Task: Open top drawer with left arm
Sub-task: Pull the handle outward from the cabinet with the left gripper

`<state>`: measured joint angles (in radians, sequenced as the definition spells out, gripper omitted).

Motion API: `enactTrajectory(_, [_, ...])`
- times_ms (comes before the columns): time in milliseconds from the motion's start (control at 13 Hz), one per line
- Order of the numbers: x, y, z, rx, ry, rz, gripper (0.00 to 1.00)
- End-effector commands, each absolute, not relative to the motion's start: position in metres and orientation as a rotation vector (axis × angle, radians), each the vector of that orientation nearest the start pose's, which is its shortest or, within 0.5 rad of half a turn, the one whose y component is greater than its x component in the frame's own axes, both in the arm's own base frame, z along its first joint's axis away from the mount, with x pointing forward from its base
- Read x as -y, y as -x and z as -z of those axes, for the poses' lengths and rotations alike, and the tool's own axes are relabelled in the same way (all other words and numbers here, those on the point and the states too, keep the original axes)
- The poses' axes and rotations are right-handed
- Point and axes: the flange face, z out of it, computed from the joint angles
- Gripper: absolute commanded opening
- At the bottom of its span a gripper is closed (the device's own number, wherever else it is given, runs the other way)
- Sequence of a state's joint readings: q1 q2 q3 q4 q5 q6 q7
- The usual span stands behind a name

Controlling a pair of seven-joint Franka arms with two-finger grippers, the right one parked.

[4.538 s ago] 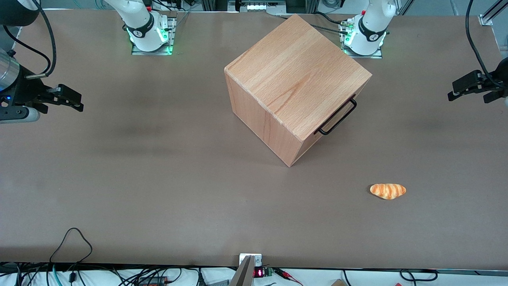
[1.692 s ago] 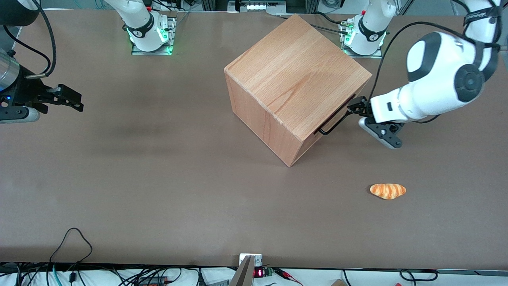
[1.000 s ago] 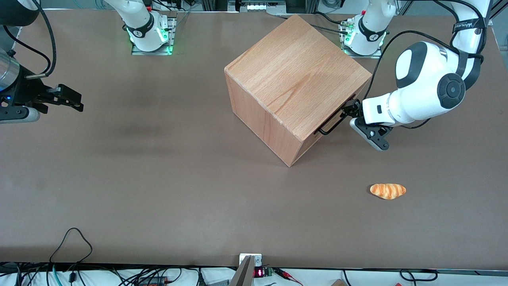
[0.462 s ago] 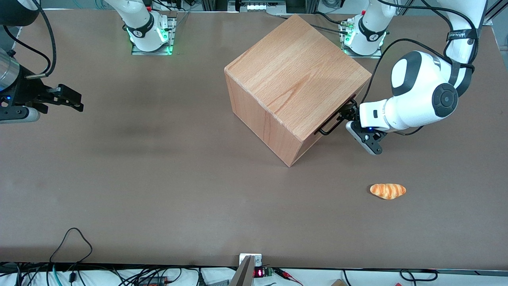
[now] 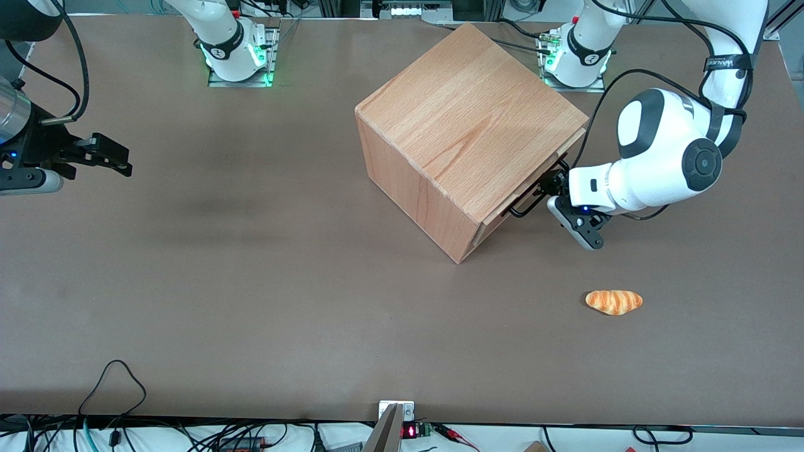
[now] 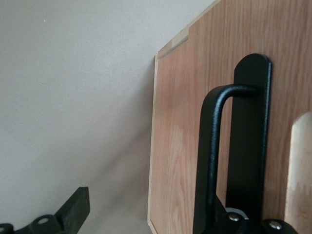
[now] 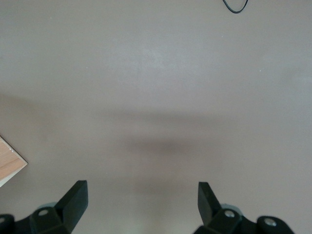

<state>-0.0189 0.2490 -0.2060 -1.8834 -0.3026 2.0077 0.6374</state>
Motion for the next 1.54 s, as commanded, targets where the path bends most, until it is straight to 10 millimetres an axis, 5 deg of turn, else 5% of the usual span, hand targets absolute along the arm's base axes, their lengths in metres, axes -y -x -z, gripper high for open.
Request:
enactTrajectory(0, [0.125, -0.594, -0.369, -1.197, 3.273, -0.051, 1.0])
enactTrajectory(231, [0.094, -0.61, -0.369, -1.17, 3.244, 0.097, 1.0])
enactTrajectory(462, [0.036, -0.63, -0.356, -1.107, 3.199, 0.242, 1.0])
enactTrajectory(923, [-0.013, -0.66, -0.366, -0.977, 3.193, 0.337, 1.0])
enactTrajectory(1462, [-0.031, -0.668, -0.434, -0.823, 3.192, 0.496, 1.0])
